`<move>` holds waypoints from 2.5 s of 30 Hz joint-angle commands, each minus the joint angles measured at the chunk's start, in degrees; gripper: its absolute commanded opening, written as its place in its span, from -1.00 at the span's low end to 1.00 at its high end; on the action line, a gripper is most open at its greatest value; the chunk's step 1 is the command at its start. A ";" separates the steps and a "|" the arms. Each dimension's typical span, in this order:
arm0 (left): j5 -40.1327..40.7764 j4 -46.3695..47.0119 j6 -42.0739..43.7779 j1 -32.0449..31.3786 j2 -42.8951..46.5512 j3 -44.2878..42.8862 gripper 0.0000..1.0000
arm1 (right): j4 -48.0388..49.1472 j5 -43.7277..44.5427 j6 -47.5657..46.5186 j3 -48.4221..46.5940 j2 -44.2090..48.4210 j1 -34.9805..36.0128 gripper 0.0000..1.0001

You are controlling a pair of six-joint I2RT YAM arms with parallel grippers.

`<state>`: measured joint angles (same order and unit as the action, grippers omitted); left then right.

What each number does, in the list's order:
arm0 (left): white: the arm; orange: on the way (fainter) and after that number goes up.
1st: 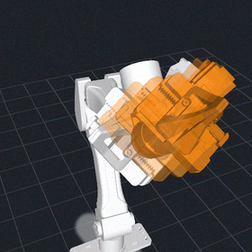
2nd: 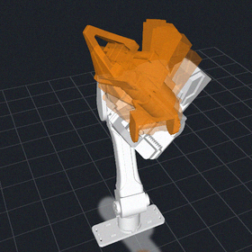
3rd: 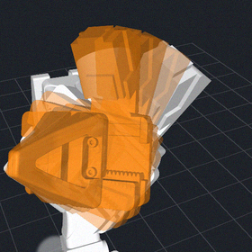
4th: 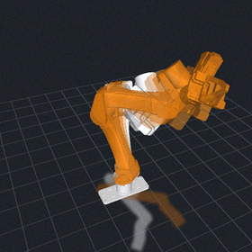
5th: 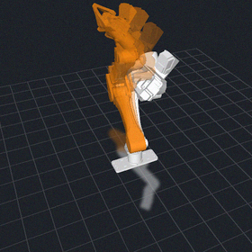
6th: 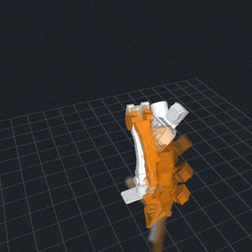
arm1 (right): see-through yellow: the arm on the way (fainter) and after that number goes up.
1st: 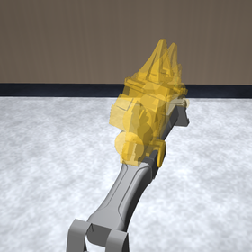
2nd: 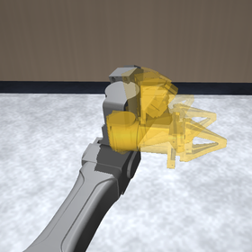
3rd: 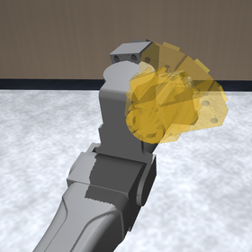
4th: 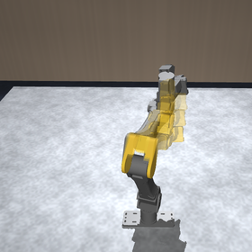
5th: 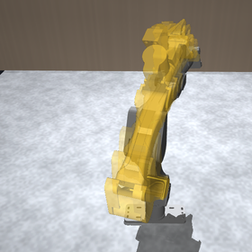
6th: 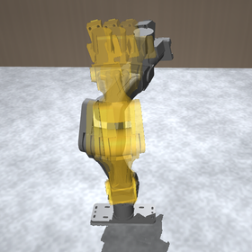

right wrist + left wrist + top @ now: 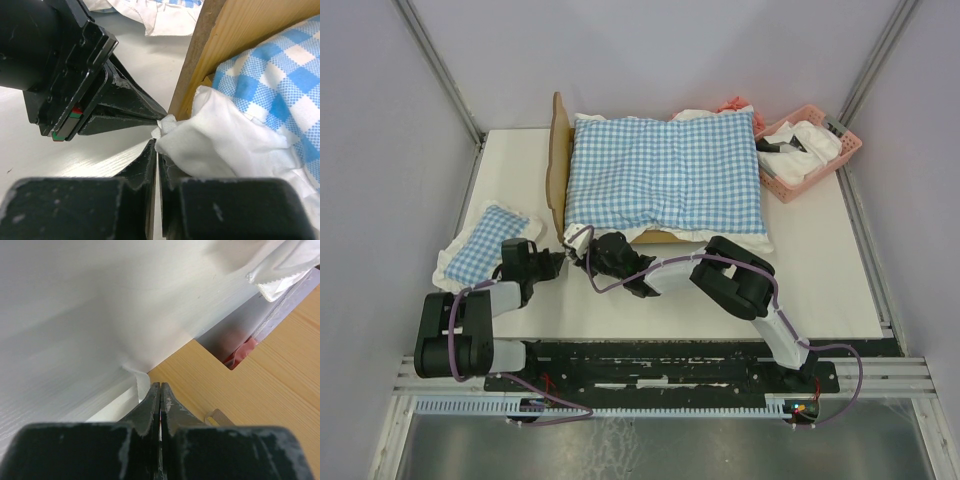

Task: Set up the pet bed
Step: Tie the ropes to the bed frame.

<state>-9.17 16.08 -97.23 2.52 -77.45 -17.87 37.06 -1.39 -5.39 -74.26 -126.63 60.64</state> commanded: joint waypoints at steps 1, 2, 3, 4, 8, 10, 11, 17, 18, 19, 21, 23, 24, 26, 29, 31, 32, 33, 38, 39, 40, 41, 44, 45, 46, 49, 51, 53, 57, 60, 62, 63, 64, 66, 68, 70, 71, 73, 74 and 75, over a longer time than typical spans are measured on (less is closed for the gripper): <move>-1.72 5.58 -3.38 -0.28 2.21 -0.15 -0.95 | 2.16 1.84 3.56 -0.75 0.86 -0.14 -0.70; -1.71 5.14 -3.59 -0.27 2.21 -0.18 -0.95 | 3.12 2.77 4.91 -0.02 1.19 -0.13 -0.62; -1.72 4.92 -3.70 -0.25 2.22 -0.27 -0.95 | 4.45 3.65 6.54 0.80 1.54 -0.17 -0.57; -1.72 4.79 -3.74 -0.29 2.14 -0.38 -0.95 | 5.85 4.85 8.19 1.92 1.93 -0.05 -0.52; -1.77 4.29 -3.75 -0.24 2.17 -0.65 -0.95 | 10.46 11.57 16.56 6.79 3.43 -0.03 -0.40; -1.68 4.06 -3.82 -0.24 2.37 -0.54 -0.95 | 12.13 14.88 21.70 8.54 3.91 -0.01 -0.35; -1.71 4.05 -3.80 -0.24 2.43 -0.51 -0.94 | 13.04 15.63 23.81 9.15 3.85 0.02 -0.33; -1.12 1.28 -3.39 -0.25 5.26 -0.74 -0.95 | 16.80 20.96 35.19 9.61 1.51 1.30 -0.31; -0.70 0.67 -3.22 -0.24 6.02 -0.87 -0.95 | 17.19 21.78 36.67 9.55 1.22 1.29 -0.31; -0.24 -0.10 -3.08 -0.24 6.83 -1.06 -0.95 | 17.63 22.50 38.11 9.37 0.91 1.39 -0.31; 0.59 -1.08 -2.85 -0.26 8.23 -1.39 -0.95 | 18.91 23.56 40.62 9.06 0.33 1.63 -0.31; 1.03 -2.26 -2.43 -0.24 9.06 -1.80 -0.95 | 19.92 24.63 42.30 8.54 -0.42 2.11 -0.32; 1.13 -2.85 -2.29 -0.23 9.36 -2.04 -0.95 | 19.97 25.44 42.88 8.28 -0.79 2.27 -0.32; 1.09 -3.23 -2.30 -0.31 9.48 -2.25 -0.95 | 19.98 26.55 44.94 7.56 -1.60 2.69 -0.32; 0.79 -3.28 -2.35 -0.24 9.71 -2.26 -0.95 | 19.63 27.78 47.79 6.23 -3.27 3.25 -0.32; 0.96 -3.69 -2.37 -0.25 10.20 -2.24 -0.95 | 19.08 28.12 48.60 4.51 -4.73 3.60 -0.32; 1.12 -3.95 -2.43 -0.25 10.51 -2.26 -0.95 | 18.54 28.09 49.42 3.85 -5.36 3.69 -0.31; 1.34 -4.21 -2.44 -0.24 10.82 -2.19 -0.95 | 18.34 28.01 50.08 3.20 -5.97 3.76 -0.30; 2.71 -5.83 -2.44 -0.24 12.76 -2.40 -0.95 | 17.90 27.91 51.34 0.89 -7.93 4.29 -0.28; 3.02 -6.14 -2.36 -0.24 13.01 -2.47 -0.95 | 17.32 28.22 51.88 0.39 -8.16 4.43 -0.26; 3.22 -6.33 -2.33 -0.24 13.15 -2.51 -0.95 | 16.46 28.68 52.66 -0.10 -8.38 4.52 -0.24; 3.27 -6.44 -2.41 -0.24 13.22 -2.52 -0.95 | 15.97 28.95 53.45 -0.70 -8.78 4.59 -0.24; 3.12 -6.41 -2.48 -0.24 13.07 -2.52 -0.95 | 14.35 29.47 56.08 -2.53 -10.21 4.66 -0.25; 3.04 -6.33 -2.44 -0.24 13.03 -2.52 -0.95 | 13.75 29.75 57.43 -3.16 -10.78 4.67 -0.25; 3.02 -6.32 -2.44 -0.24 13.03 -2.52 -0.95 | 13.63 29.99 57.99 -3.65 -11.23 4.66 -0.26; 3.11 -6.24 -2.44 -0.23 12.89 -2.52 -0.95 | 11.94 31.28 59.51 -4.33 -11.46 4.66 -0.29; 3.02 -6.16 -2.44 -0.26 12.77 -2.61 -0.95 | 10.05 32.96 60.67 -4.40 -11.28 4.70 -0.29; 2.83 -6.06 -2.44 -0.24 12.47 -2.67 -0.95 | 9.42 33.52 60.80 -4.73 -11.40 4.66 -0.28; 2.67 -5.97 -2.44 -0.24 12.56 -2.70 -0.95 | 9.38 33.31 59.31 -5.72 -12.00 4.65 -0.35; 2.75 -5.84 -2.73 -0.24 12.80 -2.65 -0.95 | 9.62 32.50 57.58 -6.50 -12.15 4.55 -0.55; 2.94 -5.88 -2.74 -0.26 12.91 -2.78 -0.95 | 9.80 32.03 57.16 -6.68 -12.25 4.62 -0.68; 3.04 -5.85 -2.71 -0.24 13.01 -2.81 -0.95 | 10.21 31.75 56.92 -6.63 -12.28 4.58 -0.79; 3.09 -5.88 -2.73 -0.26 13.05 -2.87 -0.95 | 10.80 31.35 56.40 -6.60 -12.33 4.57 -0.88; 3.22 -5.56 -2.30 -0.24 13.31 -3.11 -0.95 | 11.29 30.57 55.81 -6.39 -12.41 4.58 -0.96; 3.92 -4.57 -0.58 -0.24 13.90 -3.18 -0.95 | 10.80 30.74 55.50 -5.44 -11.94 4.58 -0.96; 5.03 -3.08 -0.51 -0.28 15.22 -2.19 -0.95 | 11.09 31.41 55.37 -3.67 -11.28 4.57 -0.96; 5.79 -2.43 -0.50 -0.24 15.90 -1.83 -0.95 | 11.99 31.44 54.53 -2.89 -10.90 4.59 -0.96; 7.12 -2.66 1.41 -0.26 17.39 -1.77 -0.95 | 12.42 31.47 52.02 -1.92 -10.18 4.59 -0.96; 7.63 -3.16 1.69 -0.24 18.17 -1.99 -0.95 | 12.42 31.53 51.10 -1.48 -9.84 4.57 -0.96; 8.03 -3.60 1.99 -0.26 18.62 -2.26 -0.95 | 12.42 31.61 50.21 -1.07 -9.49 4.57 -0.96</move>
<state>-5.04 8.99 -97.69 2.35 -61.98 -18.74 48.07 30.17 48.93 -77.43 -138.17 65.19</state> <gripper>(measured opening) 0.034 0.026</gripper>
